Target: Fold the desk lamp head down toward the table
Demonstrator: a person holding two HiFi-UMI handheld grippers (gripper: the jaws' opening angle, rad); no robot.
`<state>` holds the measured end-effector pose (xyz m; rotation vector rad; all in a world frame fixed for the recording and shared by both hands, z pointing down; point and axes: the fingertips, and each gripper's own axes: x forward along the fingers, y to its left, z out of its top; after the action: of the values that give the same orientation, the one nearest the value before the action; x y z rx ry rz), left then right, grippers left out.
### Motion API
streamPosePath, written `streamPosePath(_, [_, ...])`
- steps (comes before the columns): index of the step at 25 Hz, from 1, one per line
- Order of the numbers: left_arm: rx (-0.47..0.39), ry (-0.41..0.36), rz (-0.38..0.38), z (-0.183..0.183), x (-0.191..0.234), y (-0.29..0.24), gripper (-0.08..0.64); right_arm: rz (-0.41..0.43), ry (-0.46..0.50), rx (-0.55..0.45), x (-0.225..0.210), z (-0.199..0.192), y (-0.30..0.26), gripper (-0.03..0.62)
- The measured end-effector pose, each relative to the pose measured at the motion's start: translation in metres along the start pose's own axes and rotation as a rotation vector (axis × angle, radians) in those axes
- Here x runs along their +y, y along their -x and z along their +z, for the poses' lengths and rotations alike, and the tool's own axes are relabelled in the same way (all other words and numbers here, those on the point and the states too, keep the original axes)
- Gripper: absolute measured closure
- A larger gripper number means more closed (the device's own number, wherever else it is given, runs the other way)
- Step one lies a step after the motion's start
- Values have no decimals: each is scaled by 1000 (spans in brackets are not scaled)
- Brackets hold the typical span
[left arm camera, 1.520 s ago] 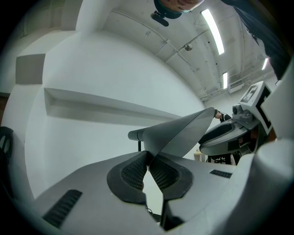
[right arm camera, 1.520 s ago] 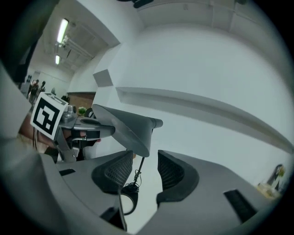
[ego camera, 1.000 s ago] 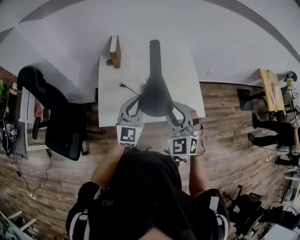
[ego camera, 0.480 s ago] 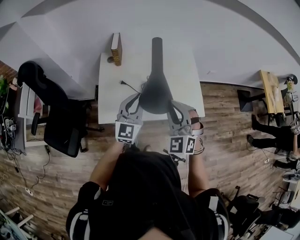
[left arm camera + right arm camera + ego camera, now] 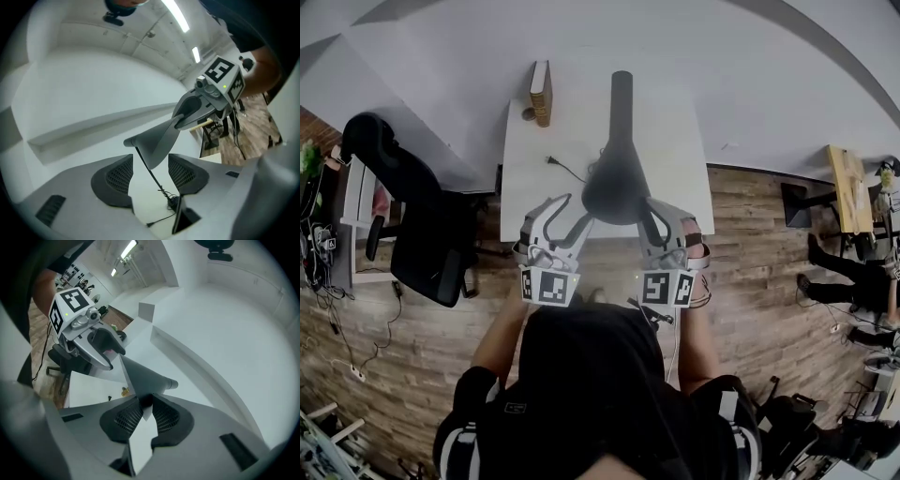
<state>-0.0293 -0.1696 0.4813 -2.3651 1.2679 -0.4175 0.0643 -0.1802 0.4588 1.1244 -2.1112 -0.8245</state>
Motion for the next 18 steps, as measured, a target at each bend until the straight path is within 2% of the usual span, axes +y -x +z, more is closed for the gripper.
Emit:
streamPosePath(2, [-22, -146, 2, 19, -1, 3, 309, 1, 6, 0, 0, 1, -1, 520])
streamPosePath(4, [-34, -260, -8, 34, -5, 1, 301, 2, 12, 3, 0, 1, -1, 520])
streamPosePath(9, [-32, -419, -20, 52, -15, -12, 291, 3, 19, -2, 0, 0, 1, 520])
streamPosePath(11, [-31, -463, -28, 54, -17, -17, 291, 4, 18, -3, 0, 0, 0, 520])
streamPosePath(13, [-29, -474, -37, 55, -19, -22, 303, 4, 16, -4, -1, 0, 0, 520])
streamPosePath(18, [6, -501, -11, 49, -16, -27, 374, 8, 9, -11, 1, -1, 0, 517])
